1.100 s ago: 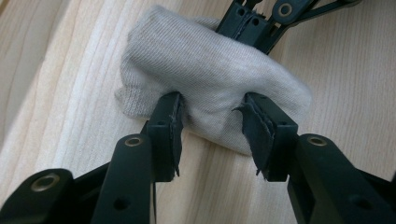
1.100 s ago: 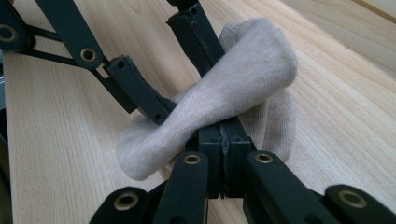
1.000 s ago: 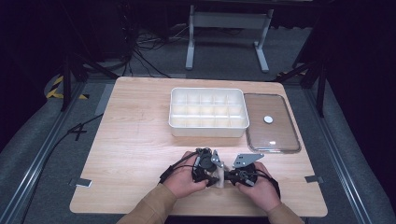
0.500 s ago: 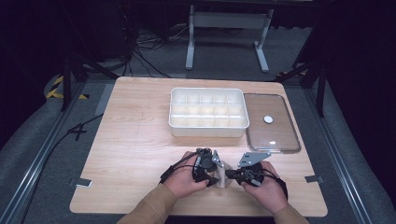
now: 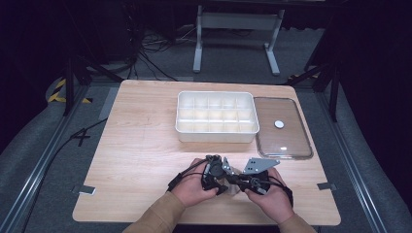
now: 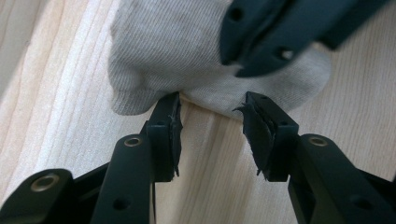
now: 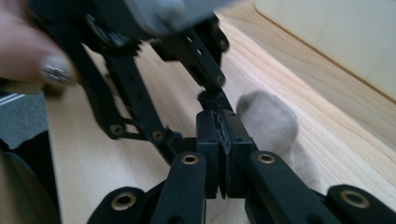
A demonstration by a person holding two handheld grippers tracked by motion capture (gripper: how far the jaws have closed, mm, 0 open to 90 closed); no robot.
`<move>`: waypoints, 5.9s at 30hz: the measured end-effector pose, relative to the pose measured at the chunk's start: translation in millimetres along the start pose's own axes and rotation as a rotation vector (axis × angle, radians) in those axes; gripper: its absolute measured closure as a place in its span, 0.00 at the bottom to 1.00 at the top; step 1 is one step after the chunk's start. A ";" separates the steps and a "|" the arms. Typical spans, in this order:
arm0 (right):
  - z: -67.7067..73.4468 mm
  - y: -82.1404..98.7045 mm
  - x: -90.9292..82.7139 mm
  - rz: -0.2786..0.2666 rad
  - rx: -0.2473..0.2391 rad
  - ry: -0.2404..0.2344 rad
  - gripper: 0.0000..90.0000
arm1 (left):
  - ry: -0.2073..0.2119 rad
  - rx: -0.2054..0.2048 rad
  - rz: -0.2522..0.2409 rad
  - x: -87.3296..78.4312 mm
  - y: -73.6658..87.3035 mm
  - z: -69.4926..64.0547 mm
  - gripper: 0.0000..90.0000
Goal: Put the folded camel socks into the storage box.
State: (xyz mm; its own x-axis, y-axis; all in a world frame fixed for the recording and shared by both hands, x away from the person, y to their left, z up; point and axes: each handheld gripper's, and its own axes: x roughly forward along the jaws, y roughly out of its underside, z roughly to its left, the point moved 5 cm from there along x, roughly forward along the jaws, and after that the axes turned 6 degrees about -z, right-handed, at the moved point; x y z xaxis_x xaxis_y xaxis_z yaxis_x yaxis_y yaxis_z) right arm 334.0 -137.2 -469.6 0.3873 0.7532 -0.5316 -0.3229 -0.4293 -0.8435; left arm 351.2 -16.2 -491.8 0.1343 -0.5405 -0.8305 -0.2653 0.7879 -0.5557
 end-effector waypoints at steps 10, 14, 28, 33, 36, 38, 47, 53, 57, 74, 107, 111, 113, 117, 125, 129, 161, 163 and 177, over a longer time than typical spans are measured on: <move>-16.9 12.1 -6.7 0.045 0.023 0.052 0.95 | -0.010 0.003 0.002 -2.0 0.5 2.0 0.63; -22.6 18.9 -5.5 0.067 0.035 0.063 0.95 | -0.014 0.007 -0.016 -2.4 -0.9 2.5 0.62; -28.1 27.7 -3.9 0.122 0.071 0.079 0.95 | -0.037 0.020 -0.072 -2.7 -6.5 -3.0 0.63; -28.1 27.9 -4.0 0.125 0.085 0.077 0.95 | -0.032 0.069 -0.127 -5.5 -13.0 -6.8 0.63; -28.1 27.9 -3.9 0.124 0.087 0.077 0.95 | -0.044 0.095 -0.128 0.5 -14.5 -6.5 0.57; -28.2 28.3 -4.5 0.119 0.100 0.074 0.95 | -0.045 0.113 -0.128 2.6 -15.7 -5.5 0.56; -29.0 29.6 -6.4 0.102 0.129 0.075 0.92 | -0.031 0.066 -0.093 9.4 -16.3 -2.1 0.53; -27.6 17.5 -16.7 0.046 0.182 0.078 0.81 | -0.050 0.086 -0.075 11.1 -16.7 -2.5 0.53; -34.1 12.8 -21.0 0.008 0.212 0.129 0.72 | -0.055 0.092 -0.067 10.2 -16.8 -2.6 0.53; -44.4 28.7 -3.3 0.071 0.330 0.152 0.49 | -0.057 0.082 -0.065 9.6 -15.1 -3.2 0.53; -41.1 32.1 5.7 0.082 0.362 0.026 0.82 | -0.058 -0.013 -0.059 -7.3 0.4 7.6 0.46; -39.9 29.7 4.0 0.084 0.348 0.025 0.84 | -0.063 -0.024 -0.070 -11.6 1.4 11.4 0.46; -39.7 27.0 2.1 0.079 0.332 0.031 0.84 | -0.072 -0.022 -0.069 -14.7 2.0 13.8 0.46; -38.0 19.2 -3.5 0.063 0.310 0.043 0.84 | -0.086 -0.033 -0.073 -21.6 4.4 17.8 0.46; -42.2 -8.2 -17.2 0.043 0.241 0.074 0.84 | -0.116 -0.077 -0.100 -38.2 11.9 28.5 0.46; -46.2 -19.0 -22.0 0.038 0.223 0.085 0.84 | -0.112 -0.102 -0.114 -45.2 13.9 30.7 0.47; -82.0 -66.5 -38.9 0.047 0.102 0.150 0.82 | -0.201 -0.202 -0.153 -81.0 41.7 43.6 0.44; -83.9 -68.2 -38.5 0.048 0.097 0.152 0.82 | -0.203 -0.206 -0.160 -82.0 42.9 44.0 0.44; -119.5 -93.6 -36.3 0.066 0.038 0.168 0.82 | -0.240 -0.249 -0.172 -96.4 59.8 47.2 0.44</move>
State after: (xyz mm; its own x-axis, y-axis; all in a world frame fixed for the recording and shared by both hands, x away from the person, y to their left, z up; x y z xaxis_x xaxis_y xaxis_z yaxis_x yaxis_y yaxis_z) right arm 453.3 -183.9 -380.5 0.5018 0.6290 -0.5938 -0.3835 -0.4535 -0.8045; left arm 367.5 96.9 -446.8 0.4088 -0.5507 -0.7277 -0.4389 0.5806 -0.6858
